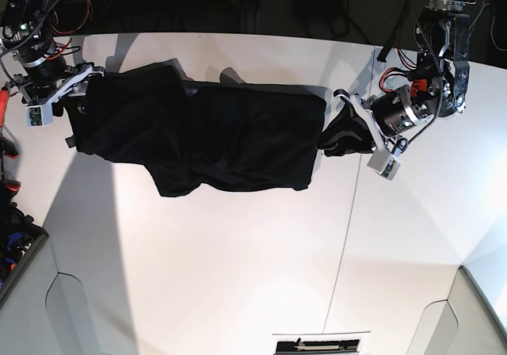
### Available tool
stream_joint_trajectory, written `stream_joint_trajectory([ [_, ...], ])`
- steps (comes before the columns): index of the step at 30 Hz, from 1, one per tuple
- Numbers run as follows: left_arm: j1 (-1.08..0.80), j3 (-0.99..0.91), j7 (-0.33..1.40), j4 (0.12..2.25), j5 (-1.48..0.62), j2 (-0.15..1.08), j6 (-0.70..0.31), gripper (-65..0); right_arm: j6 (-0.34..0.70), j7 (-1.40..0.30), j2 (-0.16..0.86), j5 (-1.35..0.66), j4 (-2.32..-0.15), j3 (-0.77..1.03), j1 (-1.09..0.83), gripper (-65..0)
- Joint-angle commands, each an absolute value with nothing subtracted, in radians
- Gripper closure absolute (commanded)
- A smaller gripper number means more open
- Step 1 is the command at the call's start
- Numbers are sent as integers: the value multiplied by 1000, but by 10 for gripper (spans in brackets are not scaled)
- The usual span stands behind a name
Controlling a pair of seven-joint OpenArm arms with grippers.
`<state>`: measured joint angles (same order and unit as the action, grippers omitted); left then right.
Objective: Layout the t-shirt on the table in an organized manner, then fold the t-shirt properly
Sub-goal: 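Hold the folded shirt with the left gripper while the right gripper adjusts its end, then lift the folded end with the left gripper and lay it back down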
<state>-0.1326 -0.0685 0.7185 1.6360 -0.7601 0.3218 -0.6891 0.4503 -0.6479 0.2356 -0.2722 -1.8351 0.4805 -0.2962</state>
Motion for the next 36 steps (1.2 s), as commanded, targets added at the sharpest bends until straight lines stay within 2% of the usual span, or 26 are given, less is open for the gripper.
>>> stream_joint_trajectory([
  [1,-120,-73,704,1652,-781,332,-698,-147,479,-625,249,-291,-1849,487,-292,0],
  [3,-120,-73,704,1652,-781,332,-698,-147,555,-629,250,-377,-1849,487,-292,0],
  [5,-120,-73,704,1652,-781,332,-698,-147,558,-625,249,-470,-1850,487,-291,0],
  [8,-120,-73,704,1652,-781,332,-698,-147,527,-516,249,-454,-1850,487,-291,0],
  [9,-120,-73,704,1652,-781,333,-698,-147,490,-449,249,-422,-1850,487,-291,0],
  [12,-122,-73,704,1653,-781,332,-698,-147,301,-265,249,-317,-1850,487,-291,-180],
  [15,-122,-73,704,1652,-781,332,-698,-147,86,-177,249,-265,-1850,487,-291,-189],
  [17,-122,-73,703,1653,-781,332,-698,-147,-9,-176,249,-266,-1850,487,-291,-189],
  [20,-122,-73,702,1652,-781,332,-698,-147,-3,-238,249,-265,-1850,487,-291,-189],
  [22,-122,-73,703,1653,-781,332,-698,-147,23,-360,249,-265,-1850,487,-291,-189],
  [23,-122,-73,703,1653,-781,332,-698,-147,68,-426,250,-258,-1850,487,-291,-189],
  [25,-122,-73,703,1652,-781,332,-698,-147,225,-540,249,-243,-1850,487,-291,-189],
  [27,-122,-73,703,1652,-781,332,-698,-147,263,-550,249,-270,-1850,487,-291,-183],
  [30,-122,-73,699,1652,-782,332,-698,-147,263,-542,249,-326,-1850,487,-291,-117],
  [32,-122,-73,699,1653,-782,332,-698,-147,286,-550,249,-321,-1850,487,-292,0],
  [36,-122,-73,699,1653,-783,332,-698,-147,352,-546,249,-314,-1850,487,-289,0],
])
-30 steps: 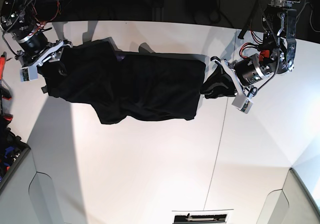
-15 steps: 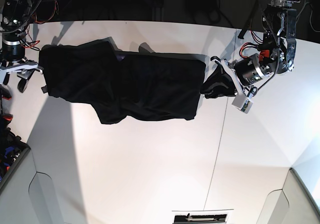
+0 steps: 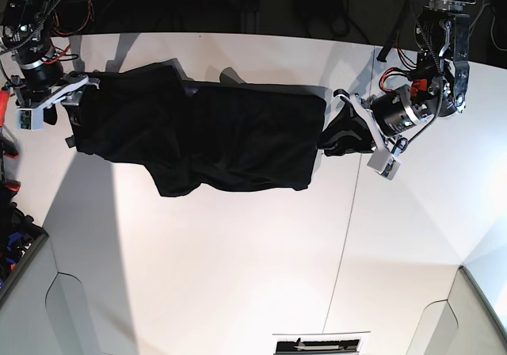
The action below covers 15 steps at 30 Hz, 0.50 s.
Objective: Layout the t-shirt on the table in an organized manner, then fold the t-shirt properly
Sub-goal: 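Lift the folded end with the left gripper and lay it back down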
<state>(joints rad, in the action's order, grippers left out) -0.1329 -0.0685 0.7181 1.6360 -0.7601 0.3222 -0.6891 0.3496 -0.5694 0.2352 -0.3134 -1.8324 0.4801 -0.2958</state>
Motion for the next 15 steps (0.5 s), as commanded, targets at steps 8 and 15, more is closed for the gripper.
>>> stream_joint_trajectory([
  [8,-143,-73,726,1655,-786,332,-698,-145,361,-625,249,-384,-1850,487,-289,0],
  [15,-327,-72,752,1784,-803,333,-698,-145,532,-685,249,-598,-1858,487,-297,0],
])
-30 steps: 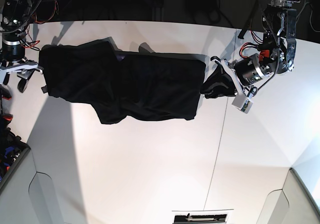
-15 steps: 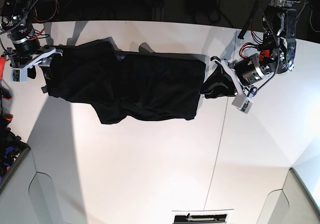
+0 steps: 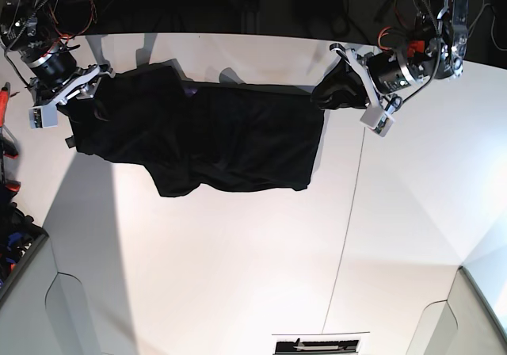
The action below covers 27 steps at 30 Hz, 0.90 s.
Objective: Layout the t-shirt on the table in an organized manner, then fold the t-shirt properly
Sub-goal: 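Lift the folded end with the left gripper and lay it back down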
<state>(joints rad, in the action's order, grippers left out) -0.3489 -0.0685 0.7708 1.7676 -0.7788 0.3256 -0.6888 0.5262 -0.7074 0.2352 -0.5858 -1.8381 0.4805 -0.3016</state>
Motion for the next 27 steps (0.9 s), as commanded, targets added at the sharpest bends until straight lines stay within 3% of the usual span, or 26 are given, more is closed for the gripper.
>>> stream_joint_trajectory([
  [1,-352,-72,752,1817,-802,333,-698,-145,534,-704,249,-619,-1864,487,-297,0],
  [6,-419,-72,752,1957,-804,332,-698,-146,542,-749,248,-633,-1881,518,-297,0],
  [12,-403,30,735,2036,-823,332,-698,-171,493,-739,249,-633,-1880,762,-294,0],
  [16,-368,185,712,2032,-683,302,-698,-216,494,-721,249,-638,-1848,835,-294,-202],
  [19,-363,262,691,2031,-618,270,-698,-216,494,-645,250,-604,-1747,801,-287,-302],
  [27,-363,274,684,2030,-555,259,-698,-216,508,-624,254,-524,-1478,636,-188,-312],
])
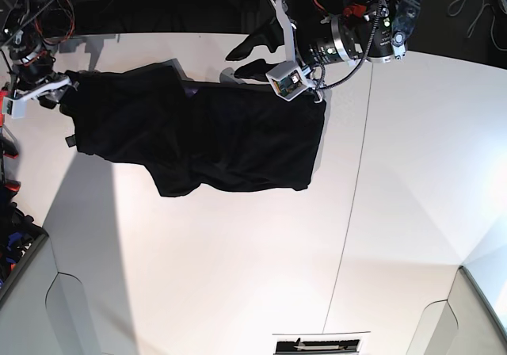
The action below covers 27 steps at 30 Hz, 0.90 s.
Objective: Layout the t-shirt on the table in an organized manner, then fold the t-shirt properly
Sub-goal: 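Lift the folded end with the left gripper and lay it back down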
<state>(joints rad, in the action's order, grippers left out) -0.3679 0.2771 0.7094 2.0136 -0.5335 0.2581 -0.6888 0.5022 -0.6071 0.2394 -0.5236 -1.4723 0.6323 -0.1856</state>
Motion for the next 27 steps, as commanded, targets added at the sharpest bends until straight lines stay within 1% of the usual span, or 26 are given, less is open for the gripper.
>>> stream_joint_trajectory([
  [1,-363,273,684,2030,-555,259,-698,-216,513,-620,254,-524,-1478,610,-189,-312],
  [7,-363,274,676,2030,-555,261,-698,-216,514,-621,251,-553,-1478,475,-189,-312],
  [10,-363,273,676,2030,-555,261,-698,-216,562,-622,251,-614,-1479,452,-189,-312],
  [13,-363,257,673,2030,-557,261,-698,-216,566,-631,248,-669,-1482,449,-189,-310],
  [17,-342,140,631,2030,-560,261,-698,-216,570,-666,247,-704,-1513,449,-189,-307],
  [21,-262,18,632,2020,-564,272,-698,-216,580,-739,247,-768,-1586,450,-189,-307],
  [23,-219,-1,631,1966,-562,298,-698,-215,580,-756,247,-778,-1636,450,-189,-307],
  [27,-141,-1,623,1757,-563,327,-698,-216,579,-764,252,-766,-1691,458,-189,-308],
])
